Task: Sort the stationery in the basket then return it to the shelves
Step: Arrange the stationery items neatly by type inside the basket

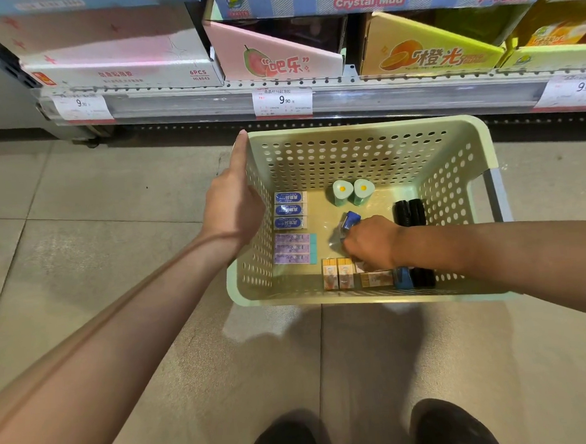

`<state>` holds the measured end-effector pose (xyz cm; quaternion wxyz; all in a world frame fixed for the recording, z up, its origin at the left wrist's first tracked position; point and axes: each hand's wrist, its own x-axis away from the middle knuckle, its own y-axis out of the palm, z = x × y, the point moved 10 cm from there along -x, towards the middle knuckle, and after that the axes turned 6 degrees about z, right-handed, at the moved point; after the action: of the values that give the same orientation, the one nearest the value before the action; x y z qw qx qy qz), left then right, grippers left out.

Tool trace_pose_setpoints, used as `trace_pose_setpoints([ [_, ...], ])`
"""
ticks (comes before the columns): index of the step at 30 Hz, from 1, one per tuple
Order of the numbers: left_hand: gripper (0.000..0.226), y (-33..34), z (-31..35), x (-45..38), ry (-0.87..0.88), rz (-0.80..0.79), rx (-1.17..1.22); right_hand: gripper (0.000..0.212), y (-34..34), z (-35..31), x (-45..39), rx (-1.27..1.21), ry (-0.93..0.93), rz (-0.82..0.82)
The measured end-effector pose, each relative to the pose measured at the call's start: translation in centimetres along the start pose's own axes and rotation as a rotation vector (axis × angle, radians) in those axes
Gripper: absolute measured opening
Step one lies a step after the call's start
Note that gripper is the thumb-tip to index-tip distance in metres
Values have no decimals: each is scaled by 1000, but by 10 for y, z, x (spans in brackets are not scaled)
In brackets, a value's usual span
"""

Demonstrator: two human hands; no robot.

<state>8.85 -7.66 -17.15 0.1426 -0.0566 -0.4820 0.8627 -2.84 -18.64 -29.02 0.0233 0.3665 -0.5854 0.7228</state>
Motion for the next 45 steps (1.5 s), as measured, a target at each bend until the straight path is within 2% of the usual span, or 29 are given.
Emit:
trace_pose_setpoints([
  [5, 78, 0, -1, -1, 6, 2, 11, 22, 0, 2, -1, -6, 9, -5],
  [14, 77, 0, 0, 0, 7, -5, 15, 38, -1, 5, 2, -25, 28, -15],
  [18, 77, 0, 0, 0, 8, -3, 28, 29, 2, 3, 1, -82, 39, -23],
  [22, 77, 0, -1, 0, 4, -1, 27, 20, -3, 15, -3, -359, 139, 18],
  [26, 76, 0, 0, 0, 2, 5, 45, 17, -18, 40, -7, -792, 252, 127],
  [30, 76, 0, 1, 1, -3, -7, 43, 6, -15, 58, -4, -1243, 396, 138],
  [32, 75, 0, 1, 2, -6, -10, 38, 17, -9, 61, -3, -1446, 433, 128],
  [39, 75, 0, 2, 2, 1, -9, 26, 30, -1, 43, -5, -1869, 420, -20],
  [41, 76, 0, 1, 1, 0, -7, 20, 32, 4, 39, -6, -1879, 451, -49],
  [43, 76, 0, 0, 1, -7, -7, 19, 33, 9, 40, -8, -1766, 484, -40],
  [45, 77, 0, 0, 0, -1, -1, 21, 24, 8, 36, -9, -1695, 480, -34],
])
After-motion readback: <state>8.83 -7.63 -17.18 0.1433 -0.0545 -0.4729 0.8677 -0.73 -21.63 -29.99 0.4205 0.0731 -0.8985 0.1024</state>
